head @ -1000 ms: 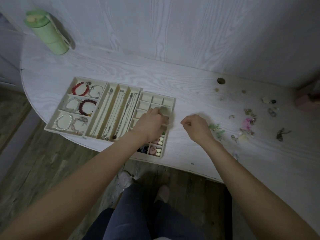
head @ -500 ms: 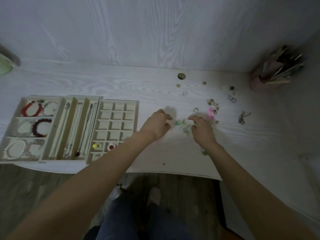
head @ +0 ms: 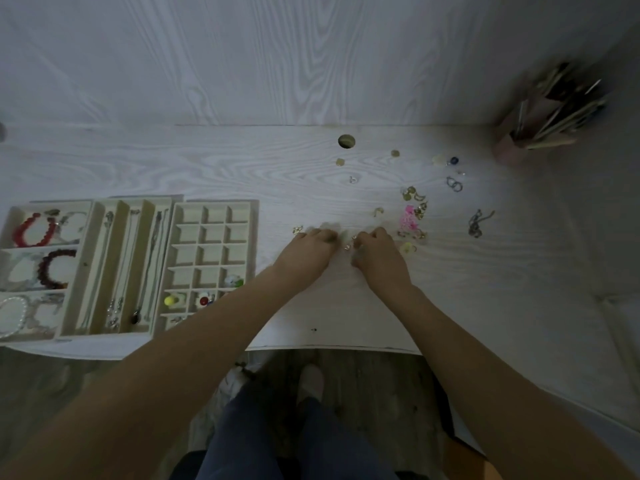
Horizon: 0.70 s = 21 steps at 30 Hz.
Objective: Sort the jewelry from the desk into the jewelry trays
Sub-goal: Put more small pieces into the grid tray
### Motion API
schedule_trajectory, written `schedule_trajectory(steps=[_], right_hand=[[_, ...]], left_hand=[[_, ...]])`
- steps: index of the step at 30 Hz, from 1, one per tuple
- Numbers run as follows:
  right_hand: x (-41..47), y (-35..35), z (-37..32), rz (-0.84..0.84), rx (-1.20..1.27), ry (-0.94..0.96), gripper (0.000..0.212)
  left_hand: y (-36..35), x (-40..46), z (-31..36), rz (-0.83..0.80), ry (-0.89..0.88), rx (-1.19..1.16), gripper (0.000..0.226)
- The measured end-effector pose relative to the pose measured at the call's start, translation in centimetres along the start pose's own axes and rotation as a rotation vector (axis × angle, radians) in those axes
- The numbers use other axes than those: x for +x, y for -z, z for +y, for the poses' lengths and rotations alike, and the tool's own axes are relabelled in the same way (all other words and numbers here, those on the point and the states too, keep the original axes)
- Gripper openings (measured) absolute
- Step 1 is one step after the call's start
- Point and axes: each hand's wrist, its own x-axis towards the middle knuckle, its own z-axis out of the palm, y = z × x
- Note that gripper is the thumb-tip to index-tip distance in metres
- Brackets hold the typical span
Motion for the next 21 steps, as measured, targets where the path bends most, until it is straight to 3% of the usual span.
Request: schedule_trajectory(steps=[3, 7, 13, 18, 21], right_hand=[[0.5, 0.1, -0.1, -0.037, 0.038, -0.036, 0.018], [1.0, 0.8, -0.3, -0.111, 0.102, -0.099, 0.027], [1.2, 0.6, -0.4, -0.161, 0.067, -0.115, 0.027], [0.9, 0.3, -1.0, -0.133, -0.069, -0.062, 0.019], [0.8, 0.4, -0.8, -0.065, 0.083, -0.050, 0.014]], left_hand=[[-0.3, 0.5, -0.4, 0.061, 0.060, -0.051, 0.033], [-0.7, 1.1, -0.2, 0.112, 0.196, -0.203, 0.024], [0.0, 1.6, 0.3, 0.030, 0.328, -0.449, 0.026], [0.9, 1.9, -0.2, -0.089, 0.341, -0.457, 0.024], [1.2, 1.5, -0.1, -0.071, 0.389, -0.532, 0.023]])
